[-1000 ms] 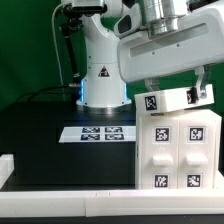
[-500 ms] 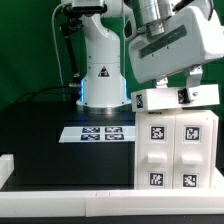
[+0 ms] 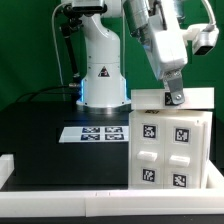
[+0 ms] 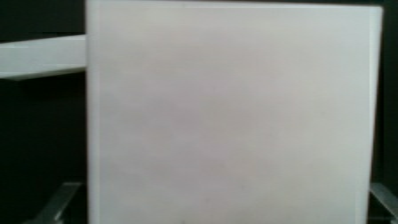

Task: Assemble cabinet

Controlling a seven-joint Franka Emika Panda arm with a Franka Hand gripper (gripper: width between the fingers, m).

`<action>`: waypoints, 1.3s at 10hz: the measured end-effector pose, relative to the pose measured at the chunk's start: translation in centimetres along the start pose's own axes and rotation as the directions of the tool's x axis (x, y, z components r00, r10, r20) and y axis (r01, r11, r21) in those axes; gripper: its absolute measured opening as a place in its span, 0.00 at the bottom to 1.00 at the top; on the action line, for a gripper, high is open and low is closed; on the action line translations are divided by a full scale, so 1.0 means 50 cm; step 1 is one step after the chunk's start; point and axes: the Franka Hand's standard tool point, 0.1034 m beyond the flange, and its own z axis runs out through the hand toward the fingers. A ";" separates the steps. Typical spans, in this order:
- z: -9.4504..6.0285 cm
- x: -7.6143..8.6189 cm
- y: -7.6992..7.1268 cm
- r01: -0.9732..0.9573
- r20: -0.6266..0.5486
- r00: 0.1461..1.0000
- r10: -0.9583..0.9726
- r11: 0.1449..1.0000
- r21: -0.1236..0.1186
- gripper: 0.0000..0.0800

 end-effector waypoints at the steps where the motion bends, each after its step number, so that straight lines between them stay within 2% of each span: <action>1: 0.000 -0.004 0.000 -0.034 0.001 0.999 0.034 0.999 0.000 0.70; 3: 0.000 -0.004 0.002 -0.044 0.002 0.999 0.044 0.999 -0.001 0.70; 4: -0.005 -0.007 0.000 -0.022 0.004 1.000 0.022 1.000 -0.001 0.81; 5: -0.023 -0.013 -0.006 0.001 0.011 1.000 -0.001 1.000 0.012 0.97; 8: -0.070 -0.018 -0.024 0.031 0.033 0.999 -0.032 0.998 0.055 0.99; 9: -0.074 -0.020 -0.026 0.055 0.034 0.998 -0.057 0.997 0.060 1.00; 10: -0.069 -0.019 -0.022 0.076 0.032 0.996 -0.078 0.996 0.055 1.00; 11: -0.065 -0.020 -0.021 0.129 0.027 0.991 -0.130 0.991 0.040 1.00; 12: -0.060 -0.022 -0.026 0.236 0.020 0.971 -0.236 0.972 0.011 1.00; 13: -0.062 -0.030 -0.030 0.400 0.019 0.917 -0.399 0.917 -0.008 1.00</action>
Offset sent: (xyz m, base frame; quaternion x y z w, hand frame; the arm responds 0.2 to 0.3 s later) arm 0.0000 0.0000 0.0000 0.0000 0.0000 0.0000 1.0000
